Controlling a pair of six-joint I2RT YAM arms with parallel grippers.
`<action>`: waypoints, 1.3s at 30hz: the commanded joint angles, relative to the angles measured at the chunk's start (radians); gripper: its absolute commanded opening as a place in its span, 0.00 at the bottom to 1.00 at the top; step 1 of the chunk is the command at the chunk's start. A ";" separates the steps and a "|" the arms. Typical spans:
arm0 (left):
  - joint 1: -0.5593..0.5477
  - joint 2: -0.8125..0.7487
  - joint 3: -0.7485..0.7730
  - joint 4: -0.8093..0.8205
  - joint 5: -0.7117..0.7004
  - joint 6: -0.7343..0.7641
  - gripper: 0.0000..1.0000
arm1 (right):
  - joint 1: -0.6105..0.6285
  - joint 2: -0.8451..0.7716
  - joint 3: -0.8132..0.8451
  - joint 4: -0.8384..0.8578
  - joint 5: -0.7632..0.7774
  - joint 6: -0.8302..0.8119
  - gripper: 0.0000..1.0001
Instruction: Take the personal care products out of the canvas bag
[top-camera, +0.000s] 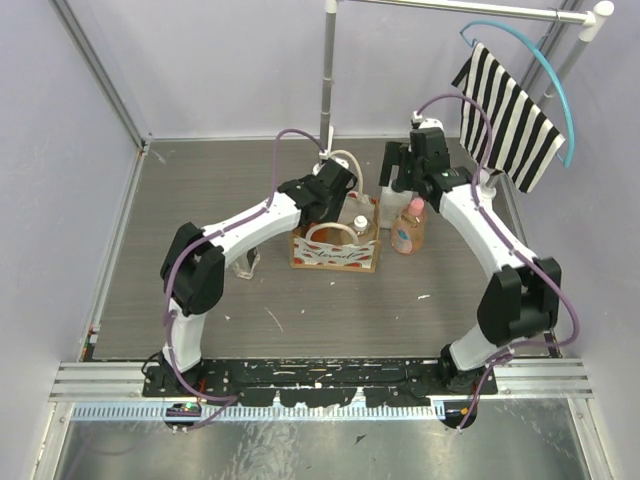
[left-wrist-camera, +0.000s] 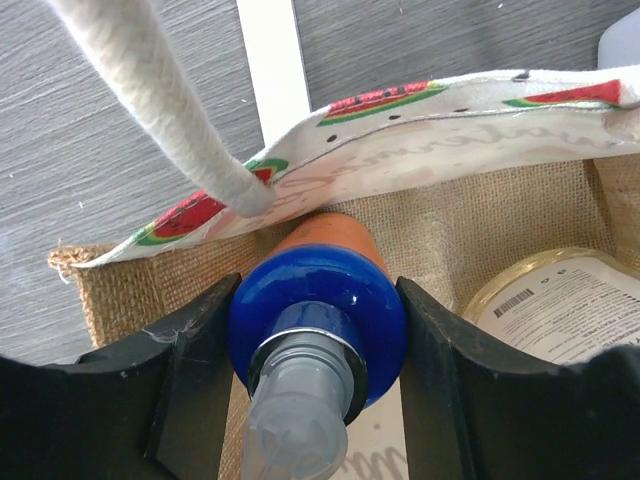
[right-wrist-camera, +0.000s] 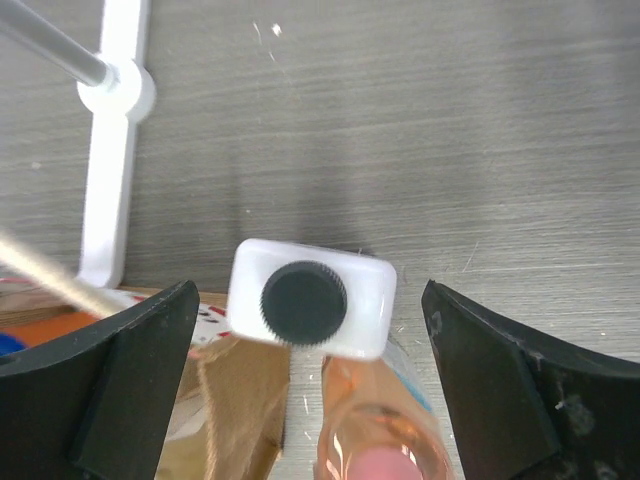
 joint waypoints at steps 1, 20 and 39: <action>-0.005 -0.096 0.013 0.003 -0.039 0.007 0.24 | 0.039 -0.175 0.026 0.004 0.021 0.013 1.00; -0.013 -0.216 0.564 -0.449 -0.330 0.027 0.11 | 0.306 -0.181 -0.078 -0.118 -0.082 0.041 0.93; 0.167 -0.331 0.191 -0.374 -0.219 -0.070 0.14 | 0.334 -0.099 -0.156 -0.157 -0.108 0.000 1.00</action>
